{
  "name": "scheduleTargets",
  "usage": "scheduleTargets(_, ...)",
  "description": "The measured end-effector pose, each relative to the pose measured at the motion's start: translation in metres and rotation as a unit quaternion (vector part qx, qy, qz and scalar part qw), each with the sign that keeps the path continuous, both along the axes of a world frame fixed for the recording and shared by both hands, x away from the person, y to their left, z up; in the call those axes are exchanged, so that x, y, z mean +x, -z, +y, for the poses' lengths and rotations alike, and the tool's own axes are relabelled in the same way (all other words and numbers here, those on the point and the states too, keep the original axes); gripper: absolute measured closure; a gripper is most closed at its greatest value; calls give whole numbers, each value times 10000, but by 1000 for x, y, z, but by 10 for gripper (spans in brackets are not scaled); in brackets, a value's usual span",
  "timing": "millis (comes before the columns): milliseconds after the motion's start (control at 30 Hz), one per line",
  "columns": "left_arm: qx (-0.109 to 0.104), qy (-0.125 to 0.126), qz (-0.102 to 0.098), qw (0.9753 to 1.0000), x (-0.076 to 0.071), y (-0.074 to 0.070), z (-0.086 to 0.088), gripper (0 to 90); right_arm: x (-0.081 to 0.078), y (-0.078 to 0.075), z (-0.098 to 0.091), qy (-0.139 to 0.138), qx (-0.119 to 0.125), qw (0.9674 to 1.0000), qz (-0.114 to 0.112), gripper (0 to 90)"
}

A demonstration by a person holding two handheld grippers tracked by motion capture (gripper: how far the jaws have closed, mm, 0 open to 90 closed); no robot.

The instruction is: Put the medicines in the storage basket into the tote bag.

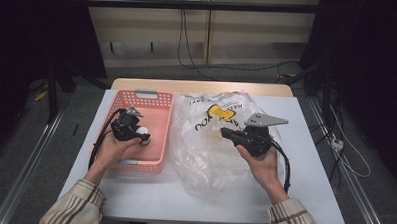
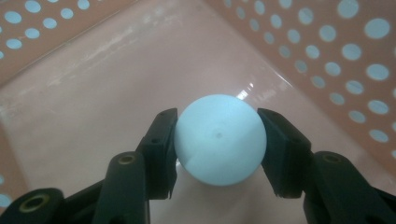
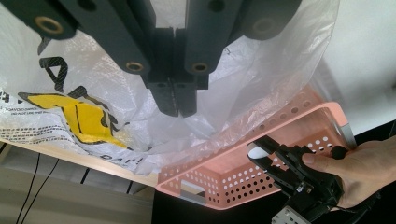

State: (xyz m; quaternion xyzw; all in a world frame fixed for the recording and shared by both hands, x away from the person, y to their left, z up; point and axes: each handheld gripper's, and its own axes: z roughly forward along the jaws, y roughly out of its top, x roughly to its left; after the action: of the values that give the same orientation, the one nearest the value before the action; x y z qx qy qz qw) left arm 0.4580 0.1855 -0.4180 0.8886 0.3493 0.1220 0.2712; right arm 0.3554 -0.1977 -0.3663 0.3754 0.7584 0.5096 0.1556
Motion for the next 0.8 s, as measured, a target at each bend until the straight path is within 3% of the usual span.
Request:
scheduleTargets(133, -44, -83, -182, 9998, -2, -2, 0, 510, 0, 0, 0, 1, 5, 10000, 1, 900)
scheduleTargets(400, -394, -161, -449, 9981, -6, -13, 3, 510, 0, 0, 0, 6, 4, 10000, 13, 900)
scheduleTargets(700, -810, -274, -848, 9927, -15, -32, 7, 511, 0, 0, -2, 27, 23, 10000, 13, 900)
scheduleTargets(800, -863, -321, -935, 9914, -17, -39, 10, 511, 0, 0, -2, 27, 12, 10000, 6, 900)
